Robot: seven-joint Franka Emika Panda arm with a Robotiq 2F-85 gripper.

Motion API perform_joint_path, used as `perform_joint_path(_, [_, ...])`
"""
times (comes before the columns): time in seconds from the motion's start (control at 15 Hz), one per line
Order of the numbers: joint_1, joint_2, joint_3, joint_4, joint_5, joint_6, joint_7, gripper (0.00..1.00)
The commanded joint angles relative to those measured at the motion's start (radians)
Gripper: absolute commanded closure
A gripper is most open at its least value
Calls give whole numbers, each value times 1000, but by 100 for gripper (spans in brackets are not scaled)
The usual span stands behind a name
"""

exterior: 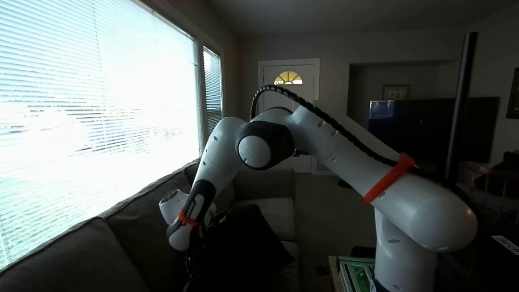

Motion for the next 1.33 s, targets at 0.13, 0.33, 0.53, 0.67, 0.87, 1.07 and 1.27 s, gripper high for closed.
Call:
perform_joint_path(0.13, [-37,12,62,78,28,-112,-57,100])
perform_joint_path(0.33, [-75,-1,104,96,33,-117,-151,99])
perform_joint_path(0.53, [-100,-14,126,118,31,-150,-219,99])
perform_joint_path(0.67, [-104,-24,131,130,20,-159,-253,99])
perform_joint_path(0.87, [-106,-30,147,160,14,-215,-315,99])
perform_joint_path(1.07, [-103,-40,178,159,10,-235,-392,99])
perform_joint_path(1.27, [-103,-39,215,168,21,-252,-460,99])
